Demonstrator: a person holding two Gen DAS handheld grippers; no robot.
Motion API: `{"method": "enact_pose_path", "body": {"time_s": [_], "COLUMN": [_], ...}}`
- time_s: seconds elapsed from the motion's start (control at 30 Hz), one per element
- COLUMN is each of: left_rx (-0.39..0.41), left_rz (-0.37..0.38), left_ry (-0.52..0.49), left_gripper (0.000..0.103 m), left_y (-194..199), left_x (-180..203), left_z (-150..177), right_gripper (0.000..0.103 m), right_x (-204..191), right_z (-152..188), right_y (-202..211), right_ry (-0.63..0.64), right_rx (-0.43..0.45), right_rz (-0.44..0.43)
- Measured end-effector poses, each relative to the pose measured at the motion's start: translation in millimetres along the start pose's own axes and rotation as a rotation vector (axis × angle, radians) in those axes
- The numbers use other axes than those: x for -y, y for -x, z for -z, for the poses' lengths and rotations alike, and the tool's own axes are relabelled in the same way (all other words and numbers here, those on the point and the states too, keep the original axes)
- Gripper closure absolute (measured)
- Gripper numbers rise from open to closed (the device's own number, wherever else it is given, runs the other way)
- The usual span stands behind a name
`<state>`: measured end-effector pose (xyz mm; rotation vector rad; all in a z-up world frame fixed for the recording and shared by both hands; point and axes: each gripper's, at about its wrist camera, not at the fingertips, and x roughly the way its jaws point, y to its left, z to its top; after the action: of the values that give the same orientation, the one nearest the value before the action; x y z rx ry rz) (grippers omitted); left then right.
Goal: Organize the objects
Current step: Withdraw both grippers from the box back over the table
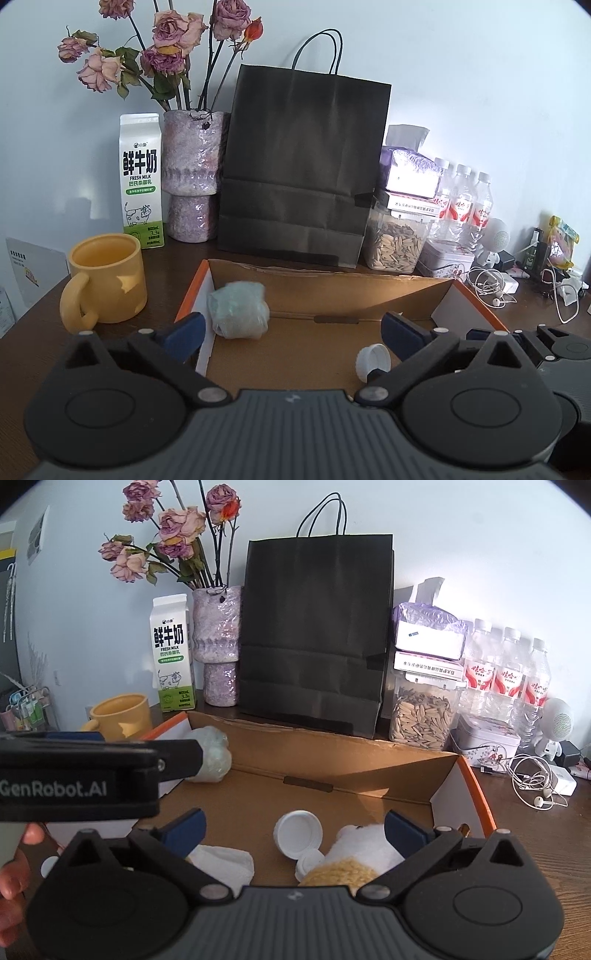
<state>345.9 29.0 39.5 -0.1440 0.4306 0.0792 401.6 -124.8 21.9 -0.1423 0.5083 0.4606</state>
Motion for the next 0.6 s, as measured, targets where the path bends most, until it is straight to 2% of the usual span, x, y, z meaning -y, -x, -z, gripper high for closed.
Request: {"method": "enact_pose_path", "body": {"time_s": [0.33, 0.6], "left_rx": [0.001, 0.040], "left_rz": [0.004, -0.001], "left_ry": [0.002, 0.012], "left_gripper": [0.000, 0.000], "left_y": [0.9, 20.9], "left_x": [0.8, 3.7], "left_z": [0.5, -2.8], "right_gripper": [0.000, 0.000], "right_x": [-0.9, 0.2], "right_z": [-0.1, 0.7], "right_y": [0.8, 19.8], "right_ry": [0.002, 0.009], "right_rx": [0.000, 0.030], "right_rz": [0.000, 0.008]}}
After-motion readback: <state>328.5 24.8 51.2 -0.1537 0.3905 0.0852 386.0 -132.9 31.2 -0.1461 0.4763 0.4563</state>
